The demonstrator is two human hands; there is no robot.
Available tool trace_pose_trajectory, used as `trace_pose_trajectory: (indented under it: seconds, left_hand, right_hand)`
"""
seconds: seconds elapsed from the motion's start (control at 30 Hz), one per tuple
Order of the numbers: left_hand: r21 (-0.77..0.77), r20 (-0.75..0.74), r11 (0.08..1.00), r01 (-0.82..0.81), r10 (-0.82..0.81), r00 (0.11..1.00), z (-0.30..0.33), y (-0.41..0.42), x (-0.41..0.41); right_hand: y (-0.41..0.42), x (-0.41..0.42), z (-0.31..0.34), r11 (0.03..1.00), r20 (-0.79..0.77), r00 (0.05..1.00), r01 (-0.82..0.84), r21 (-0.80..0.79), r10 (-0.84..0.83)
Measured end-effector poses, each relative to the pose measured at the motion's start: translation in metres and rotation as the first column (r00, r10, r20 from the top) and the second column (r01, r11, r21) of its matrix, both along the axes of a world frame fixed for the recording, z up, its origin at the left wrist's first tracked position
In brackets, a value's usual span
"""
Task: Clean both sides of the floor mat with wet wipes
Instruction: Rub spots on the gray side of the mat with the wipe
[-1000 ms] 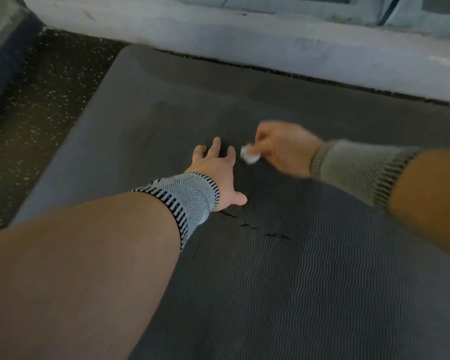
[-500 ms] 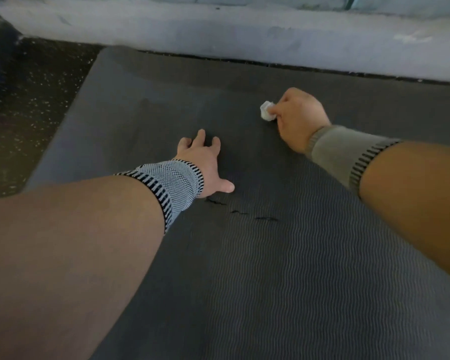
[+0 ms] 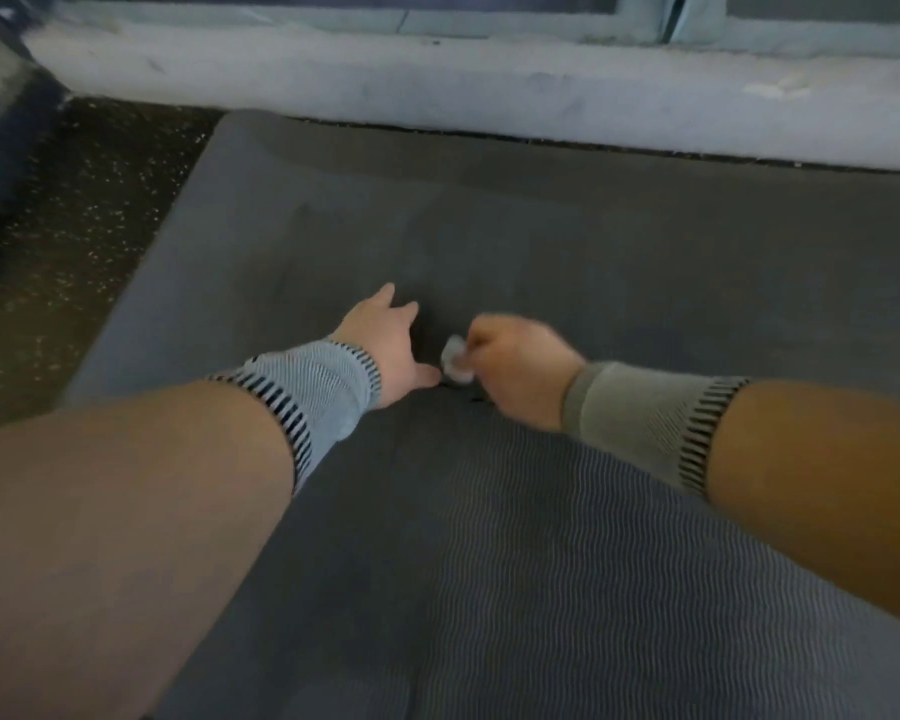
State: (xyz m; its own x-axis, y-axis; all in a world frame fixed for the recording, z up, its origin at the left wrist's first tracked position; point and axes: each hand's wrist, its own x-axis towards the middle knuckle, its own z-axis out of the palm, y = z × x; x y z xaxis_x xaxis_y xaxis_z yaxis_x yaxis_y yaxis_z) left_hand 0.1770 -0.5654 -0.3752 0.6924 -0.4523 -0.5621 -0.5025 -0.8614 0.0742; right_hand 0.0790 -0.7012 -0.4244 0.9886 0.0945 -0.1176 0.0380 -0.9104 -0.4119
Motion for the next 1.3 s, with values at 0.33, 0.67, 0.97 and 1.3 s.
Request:
trace_pose_trajectory:
  seconds: [0.33,0.67,0.97,1.3]
  left_hand:
    - [0.077,-0.029,0.994,-0.076,0.078,0.997,-0.012,0.063,-0.051]
    - [0.094,-0.035,0.991,-0.098,0.101,0.994,-0.013,0.062,-0.052]
    - [0.073,-0.019,0.994,-0.084,0.085,0.996,-0.015,0.065,-0.049]
    - [0.148,-0.059,0.989,0.015,-0.006,0.998,-0.007,0.097,-0.088]
  right_hand:
    - [0.008,0.031,0.004,0.999,0.097,0.995,0.023,-0.04,-0.019]
    - [0.002,0.07,0.011,0.99,0.07,0.99,0.125,-0.068,-0.12]
    - [-0.01,0.057,0.0,0.973,0.12,0.977,0.194,-0.127,-0.179]
    - [0.023,0.044,0.027,0.95,-0.005,0.979,0.195,-0.245,-0.203]
